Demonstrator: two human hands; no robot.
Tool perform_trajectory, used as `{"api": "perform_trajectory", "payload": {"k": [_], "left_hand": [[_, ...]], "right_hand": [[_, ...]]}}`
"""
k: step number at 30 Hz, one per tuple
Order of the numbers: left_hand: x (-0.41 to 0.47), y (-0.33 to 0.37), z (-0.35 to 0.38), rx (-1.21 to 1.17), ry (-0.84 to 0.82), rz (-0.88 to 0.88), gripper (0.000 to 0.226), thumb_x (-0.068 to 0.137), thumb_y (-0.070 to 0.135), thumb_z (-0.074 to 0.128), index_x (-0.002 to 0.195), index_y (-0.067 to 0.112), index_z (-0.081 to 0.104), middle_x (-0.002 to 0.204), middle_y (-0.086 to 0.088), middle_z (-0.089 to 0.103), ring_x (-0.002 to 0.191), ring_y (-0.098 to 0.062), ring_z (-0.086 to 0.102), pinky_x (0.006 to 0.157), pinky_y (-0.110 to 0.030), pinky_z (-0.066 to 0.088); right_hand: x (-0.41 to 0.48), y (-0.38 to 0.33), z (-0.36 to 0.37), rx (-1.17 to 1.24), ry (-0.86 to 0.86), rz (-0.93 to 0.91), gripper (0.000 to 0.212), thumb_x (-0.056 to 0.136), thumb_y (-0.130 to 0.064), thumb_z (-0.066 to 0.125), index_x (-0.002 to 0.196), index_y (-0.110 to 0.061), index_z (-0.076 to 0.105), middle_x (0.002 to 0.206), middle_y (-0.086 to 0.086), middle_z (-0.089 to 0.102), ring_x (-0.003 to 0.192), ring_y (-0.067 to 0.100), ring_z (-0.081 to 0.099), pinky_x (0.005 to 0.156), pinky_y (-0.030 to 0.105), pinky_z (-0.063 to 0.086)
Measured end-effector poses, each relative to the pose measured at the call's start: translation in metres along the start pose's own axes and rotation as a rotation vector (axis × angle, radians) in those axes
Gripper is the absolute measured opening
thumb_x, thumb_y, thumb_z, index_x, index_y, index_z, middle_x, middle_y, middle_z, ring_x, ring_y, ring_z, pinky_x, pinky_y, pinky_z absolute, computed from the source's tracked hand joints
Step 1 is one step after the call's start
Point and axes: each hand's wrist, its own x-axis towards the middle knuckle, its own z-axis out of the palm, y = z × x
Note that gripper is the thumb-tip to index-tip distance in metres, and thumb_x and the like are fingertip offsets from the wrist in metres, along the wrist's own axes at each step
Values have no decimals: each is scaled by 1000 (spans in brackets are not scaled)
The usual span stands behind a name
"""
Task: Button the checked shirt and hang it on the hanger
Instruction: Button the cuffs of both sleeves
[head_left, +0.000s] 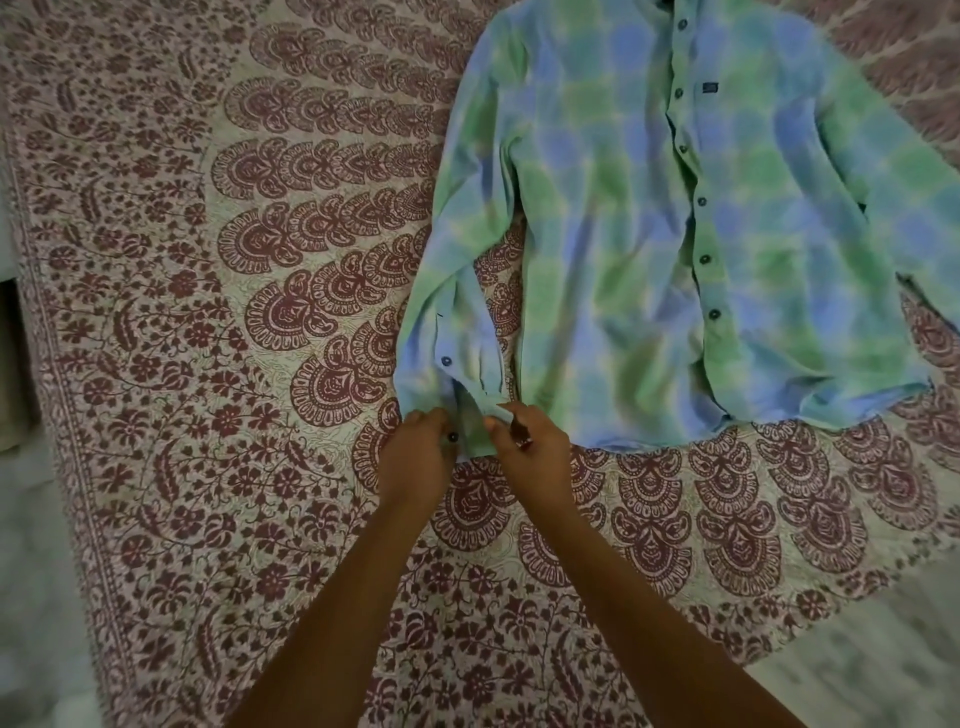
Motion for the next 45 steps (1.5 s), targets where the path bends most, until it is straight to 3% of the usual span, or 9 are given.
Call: {"api": "perform_trajectory", "payload": {"k": [4, 8, 10, 12, 16, 21, 29, 42, 45], "left_hand": [[12, 3, -6, 3, -44, -22, 12, 84, 16, 58, 91, 10, 66, 92, -11, 67, 84, -30, 63, 61, -30, 41], [17, 3, -16, -258, 37, -13, 5, 74, 8, 68, 78, 8, 65, 75, -6, 67, 64, -16, 59, 61, -23, 46], [13, 9, -22, -394, 119, 4, 7, 73, 3, 69, 77, 6, 64, 69, 0, 61, 58, -4, 53, 57, -8, 42], [5, 16, -26, -473, 171, 30, 9, 73, -1, 67, 79, 5, 65, 69, 3, 59, 60, 2, 51, 58, -3, 42], [-10, 22, -23, -545, 186, 27, 10, 75, 1, 67, 79, 10, 64, 67, 14, 56, 59, 5, 54, 60, -3, 44], [-16, 25, -19, -622, 191, 15, 10, 77, 3, 67, 80, 12, 64, 69, 17, 57, 63, 13, 56, 59, -2, 44], [-13, 24, -23, -579, 148, 72, 6, 81, 4, 64, 84, 8, 66, 70, 15, 58, 64, 14, 56, 61, -2, 44], [-9, 28, -18, -528, 179, 36, 6, 82, 3, 62, 86, 5, 66, 76, 4, 61, 64, 6, 54, 60, 1, 42], [-5, 28, -20, -536, 198, 30, 7, 82, 2, 62, 86, 5, 67, 76, 4, 62, 65, 6, 54, 61, 1, 42]], "right_hand": [[4, -4, 0, 389, -85, 159, 63, 77, -49, 64, 84, 13, 54, 67, 22, 49, 64, 17, 42, 61, 32, 36], [6, -7, 0, 477, -105, 167, 36, 81, -34, 61, 88, 1, 61, 80, 39, 52, 70, 20, 46, 64, 35, 38], [5, -8, 0, 396, -59, 141, 17, 85, -23, 60, 83, -6, 62, 72, 30, 53, 66, 17, 46, 62, 30, 39], [2, -7, 3, 324, 12, 126, 7, 87, -11, 58, 81, -11, 63, 59, 4, 50, 55, 1, 41, 54, 16, 35], [-5, -6, 7, 159, 77, 76, 11, 86, -12, 60, 79, -4, 61, 59, -2, 45, 52, 3, 37, 50, 17, 30], [-6, -11, 5, 105, 61, 46, 13, 83, -9, 64, 94, -10, 70, 71, -8, 57, 61, -4, 52, 57, 7, 38], [-4, -15, -2, -20, 5, -21, 15, 84, -11, 62, 96, -9, 71, 76, 4, 60, 64, 15, 50, 62, 31, 44], [-8, -8, -2, 223, -61, 71, 17, 89, -13, 57, 99, -9, 71, 91, 10, 73, 79, 11, 66, 71, 22, 54], [-6, -7, -2, 294, -79, 103, 37, 90, -32, 52, 86, 0, 70, 80, 25, 68, 75, 35, 63, 72, 45, 53]]}}
